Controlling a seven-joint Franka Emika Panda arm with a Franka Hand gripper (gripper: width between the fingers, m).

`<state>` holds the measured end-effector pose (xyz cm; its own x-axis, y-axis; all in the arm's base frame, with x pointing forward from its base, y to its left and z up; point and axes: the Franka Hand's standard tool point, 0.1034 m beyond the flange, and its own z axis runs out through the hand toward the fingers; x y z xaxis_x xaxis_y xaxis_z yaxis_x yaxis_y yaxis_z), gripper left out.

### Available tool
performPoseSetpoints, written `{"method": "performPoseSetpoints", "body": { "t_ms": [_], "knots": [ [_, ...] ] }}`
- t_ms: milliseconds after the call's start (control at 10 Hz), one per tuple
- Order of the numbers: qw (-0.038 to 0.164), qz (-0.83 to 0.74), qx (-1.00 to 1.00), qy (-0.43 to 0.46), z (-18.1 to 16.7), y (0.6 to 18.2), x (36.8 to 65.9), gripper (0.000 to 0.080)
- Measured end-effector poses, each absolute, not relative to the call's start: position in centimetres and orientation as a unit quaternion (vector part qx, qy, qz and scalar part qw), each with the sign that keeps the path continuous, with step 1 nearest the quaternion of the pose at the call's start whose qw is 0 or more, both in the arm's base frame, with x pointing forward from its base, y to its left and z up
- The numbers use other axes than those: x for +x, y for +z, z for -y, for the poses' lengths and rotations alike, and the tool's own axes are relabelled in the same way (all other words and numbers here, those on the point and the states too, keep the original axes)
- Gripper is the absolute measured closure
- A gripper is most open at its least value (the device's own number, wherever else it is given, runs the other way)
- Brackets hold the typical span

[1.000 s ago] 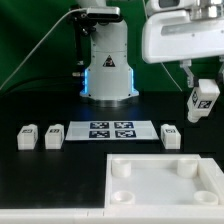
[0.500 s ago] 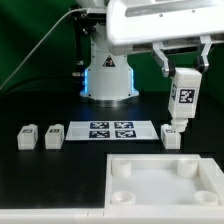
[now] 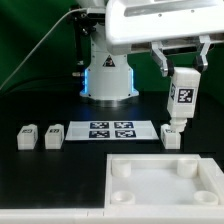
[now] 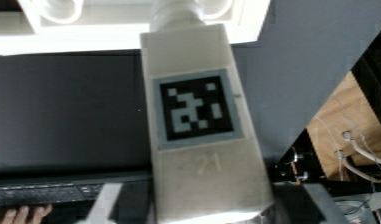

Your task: Assemble one leg

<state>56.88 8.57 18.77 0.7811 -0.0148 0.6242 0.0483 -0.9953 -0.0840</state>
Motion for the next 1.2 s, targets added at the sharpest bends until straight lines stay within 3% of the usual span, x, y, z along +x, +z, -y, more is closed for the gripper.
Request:
{"method": "performPoseSetpoints", "body": {
  "t_ms": [100,200,600,900,1200],
  "knots": [
    [0.042,0.041,-0.943,-0.327,-7.4,18.5,58.3,0.0505],
    [0.051,0.047,-0.943,-0.327,-6.5,18.3,59.9,0.0505],
    [0.109,0.041,-0.941,-0.317,-8.4,15.2,63.3,0.0505],
    [0.127,0.035,-0.94,-0.314,-11.1,13.5,63.4,0.0505],
    [0.126,0.035,-0.94,-0.315,-11.2,12.4,62.7,0.0505]
  ]
}}
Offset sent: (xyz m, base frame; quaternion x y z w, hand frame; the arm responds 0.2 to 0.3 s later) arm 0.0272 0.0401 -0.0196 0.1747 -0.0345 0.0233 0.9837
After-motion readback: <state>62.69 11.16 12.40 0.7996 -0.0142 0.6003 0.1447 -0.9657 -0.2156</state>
